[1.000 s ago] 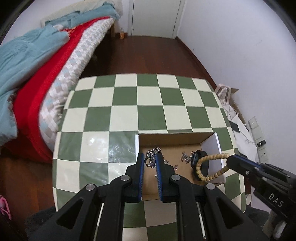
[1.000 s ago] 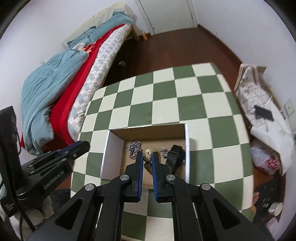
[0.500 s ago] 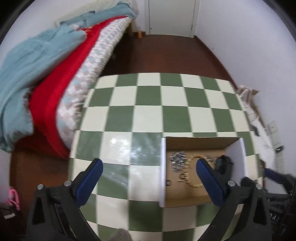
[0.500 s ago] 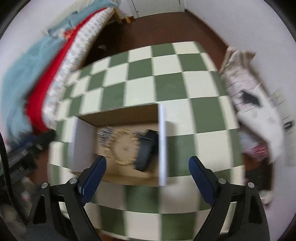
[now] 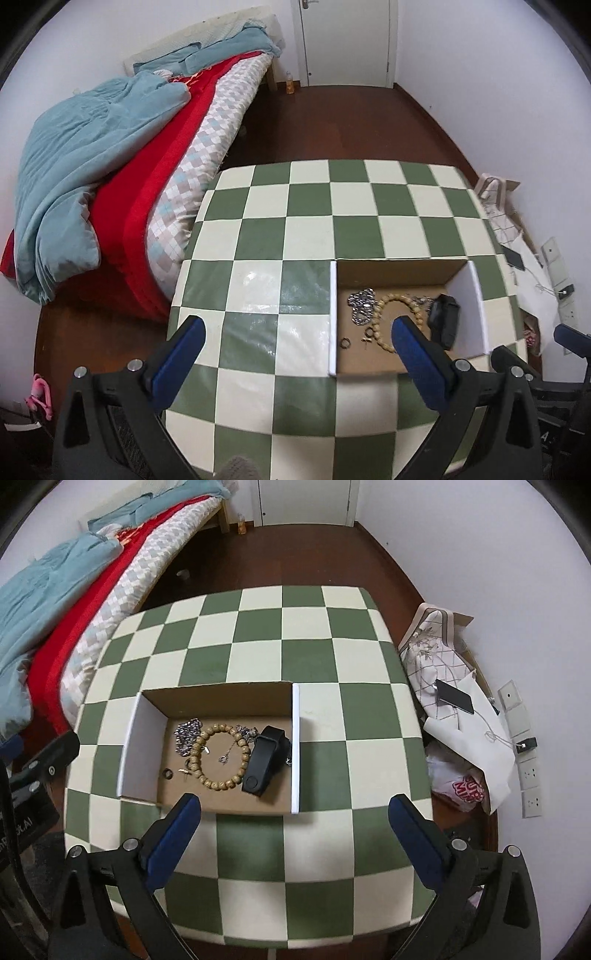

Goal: Organize jewelry
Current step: 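Lift both grippers up and back from the box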

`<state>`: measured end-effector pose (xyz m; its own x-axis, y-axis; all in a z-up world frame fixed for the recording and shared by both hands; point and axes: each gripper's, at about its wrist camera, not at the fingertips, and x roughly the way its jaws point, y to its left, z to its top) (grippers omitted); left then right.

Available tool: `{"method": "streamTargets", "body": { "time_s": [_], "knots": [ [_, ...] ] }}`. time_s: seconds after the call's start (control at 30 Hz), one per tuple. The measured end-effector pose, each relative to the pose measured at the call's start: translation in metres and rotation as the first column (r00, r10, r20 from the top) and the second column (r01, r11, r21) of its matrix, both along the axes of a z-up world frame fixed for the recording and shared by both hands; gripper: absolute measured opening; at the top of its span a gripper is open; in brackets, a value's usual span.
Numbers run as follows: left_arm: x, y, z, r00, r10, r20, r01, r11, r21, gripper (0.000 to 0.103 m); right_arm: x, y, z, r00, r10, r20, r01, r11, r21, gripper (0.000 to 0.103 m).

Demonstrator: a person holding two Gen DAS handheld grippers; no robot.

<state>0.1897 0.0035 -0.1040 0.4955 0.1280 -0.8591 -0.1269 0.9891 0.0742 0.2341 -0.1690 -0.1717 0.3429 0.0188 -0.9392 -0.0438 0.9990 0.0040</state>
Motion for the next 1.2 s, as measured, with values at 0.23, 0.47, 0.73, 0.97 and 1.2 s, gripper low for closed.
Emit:
{"method": "streamTargets", "body": {
  "time_s": [0.23, 0.47, 0.73, 0.97, 1.2],
  "knots": [
    [-0.033, -0.003, 0.054, 0.997, -0.022, 0.072, 0.024, 0.999, -0.029, 0.103, -0.033, -0.005, 0.056, 0.997, 0.0, 0.075, 0.0, 1.0, 0.0, 0.102],
    [-0.06, -0.002, 0.094, 0.994, -0.028, 0.107, 0.035, 0.997, -0.064, 0.103, -0.066, -0.009, 0.114, 0.988, 0.015, 0.156, -0.014, 1.0, -0.009, 0.102],
    [-0.085, -0.004, 0.123, 0.994, -0.034, 0.109, 0.043, 0.995, -0.086, 0.103, -0.092, -0.017, 0.158, 0.982, 0.01, 0.188, -0.009, 1.0, -0.008, 0.102],
    [-0.098, -0.007, 0.144, 0.995, -0.039, 0.09, 0.047, 0.995, -0.09, 0.103, -0.103, -0.019, 0.182, 0.986, 0.015, 0.167, -0.015, 1.0, -0.006, 0.102],
    [-0.1, -0.008, 0.158, 0.996, -0.022, 0.09, 0.028, 0.998, -0.064, 0.103, -0.106, -0.018, 0.204, 0.981, 0.026, 0.19, -0.023, 1.0, -0.015, 0.103]
  ]
}}
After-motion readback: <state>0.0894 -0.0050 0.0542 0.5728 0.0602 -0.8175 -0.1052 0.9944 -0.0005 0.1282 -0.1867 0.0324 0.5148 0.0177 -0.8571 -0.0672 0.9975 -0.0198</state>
